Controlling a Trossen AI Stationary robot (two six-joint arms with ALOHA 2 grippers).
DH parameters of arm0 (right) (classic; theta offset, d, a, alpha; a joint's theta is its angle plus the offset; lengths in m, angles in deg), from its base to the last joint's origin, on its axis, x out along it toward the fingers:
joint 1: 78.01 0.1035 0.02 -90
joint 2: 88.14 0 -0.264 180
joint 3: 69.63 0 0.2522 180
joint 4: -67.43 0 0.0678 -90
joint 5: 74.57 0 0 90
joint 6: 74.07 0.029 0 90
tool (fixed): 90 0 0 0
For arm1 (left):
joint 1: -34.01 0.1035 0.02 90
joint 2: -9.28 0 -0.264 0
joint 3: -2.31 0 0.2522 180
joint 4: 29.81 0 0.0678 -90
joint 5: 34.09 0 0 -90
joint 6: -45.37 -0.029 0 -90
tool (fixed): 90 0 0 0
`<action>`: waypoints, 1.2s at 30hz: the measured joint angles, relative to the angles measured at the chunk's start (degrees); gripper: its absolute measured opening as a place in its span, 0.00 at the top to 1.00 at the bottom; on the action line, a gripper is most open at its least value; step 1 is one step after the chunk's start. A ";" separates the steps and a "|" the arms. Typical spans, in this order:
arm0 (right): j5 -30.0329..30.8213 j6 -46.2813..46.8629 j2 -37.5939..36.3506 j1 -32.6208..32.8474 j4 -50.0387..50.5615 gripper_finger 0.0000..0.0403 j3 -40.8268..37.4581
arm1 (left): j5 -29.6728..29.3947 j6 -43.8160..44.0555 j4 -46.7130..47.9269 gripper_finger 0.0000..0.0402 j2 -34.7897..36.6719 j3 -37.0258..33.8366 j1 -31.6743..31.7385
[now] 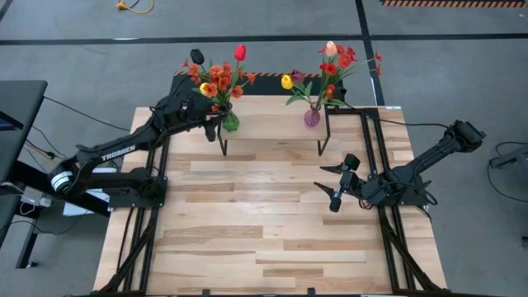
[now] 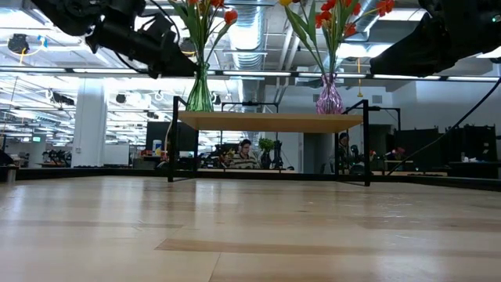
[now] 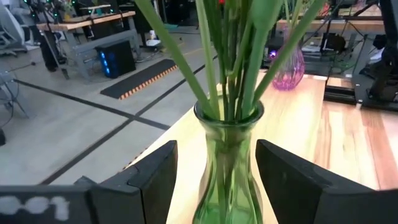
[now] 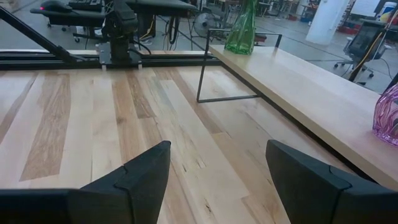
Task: Pick and place flowers into a vace then onto a shelf
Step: Return to Home Position
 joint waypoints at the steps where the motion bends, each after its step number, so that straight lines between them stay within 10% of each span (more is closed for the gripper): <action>1: 0.00 0.00 0.00 0.00 -0.02 0.36 0.00 | -0.10 -0.07 0.74 0.48 0.79 0.00 0.00; 19: 3.82 -0.11 0.00 -1.99 1.09 0.36 0.02 | 7.15 11.93 28.02 0.48 17.21 0.00 -0.97; 27: 4.48 3.52 0.02 -4.44 -0.04 0.36 0.02 | 4.90 20.32 25.20 0.48 29.17 -4.86 -16.40; 36: -32.07 -1.14 -2.51 -12.38 -5.55 0.36 0.02 | -12.27 20.99 11.47 0.48 37.78 -17.62 -39.96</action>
